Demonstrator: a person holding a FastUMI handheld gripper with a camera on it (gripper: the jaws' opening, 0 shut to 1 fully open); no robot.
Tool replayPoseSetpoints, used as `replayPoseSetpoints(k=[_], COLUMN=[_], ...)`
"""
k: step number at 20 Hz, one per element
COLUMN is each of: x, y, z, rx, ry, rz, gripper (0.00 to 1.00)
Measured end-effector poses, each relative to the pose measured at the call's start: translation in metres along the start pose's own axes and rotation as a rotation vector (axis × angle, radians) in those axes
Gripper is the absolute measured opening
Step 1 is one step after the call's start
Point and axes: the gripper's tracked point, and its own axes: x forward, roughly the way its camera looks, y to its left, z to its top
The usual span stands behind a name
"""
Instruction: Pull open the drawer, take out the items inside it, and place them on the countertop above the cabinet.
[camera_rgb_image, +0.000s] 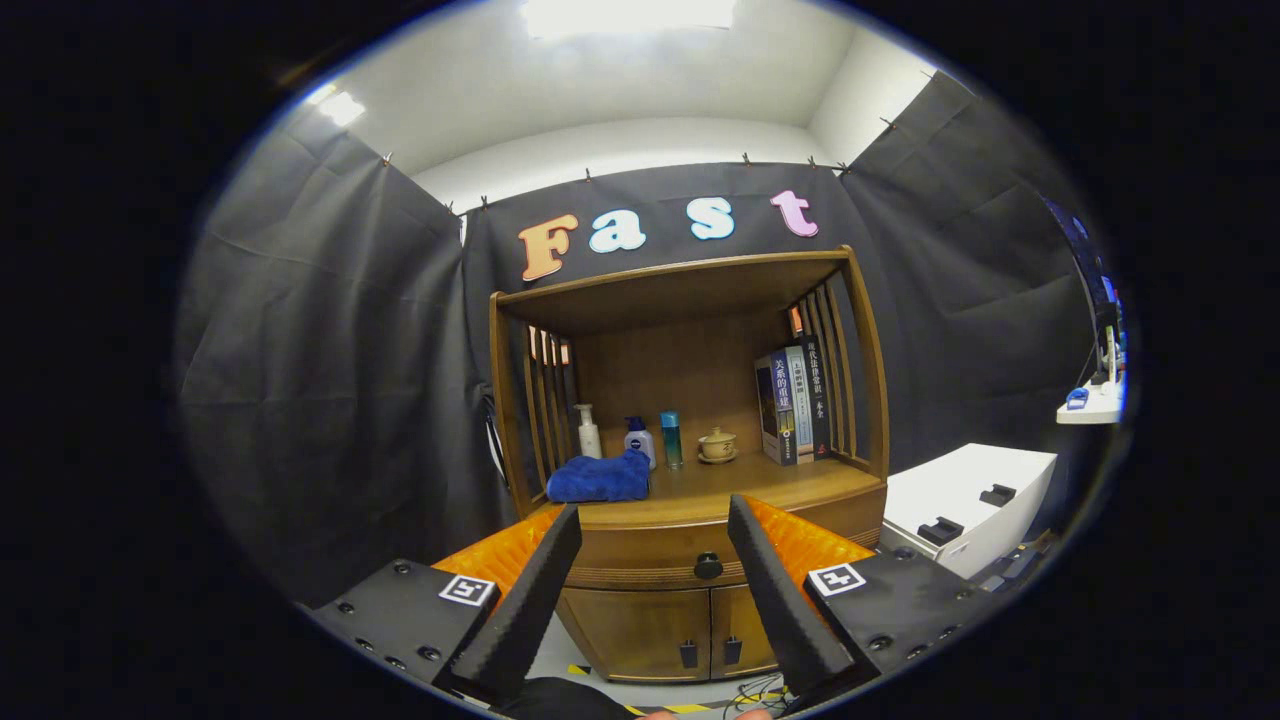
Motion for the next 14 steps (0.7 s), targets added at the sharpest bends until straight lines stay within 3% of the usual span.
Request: replayPoseSetpoints(k=[10, 14], x=[-0.002, 0.011], y=[0.001, -0.016], z=[0.008, 0.013], rx=[0.023, -0.01], ry=[-0.004, -0.03], rz=[0.003, -0.031], gripper=[0.98, 0.98])
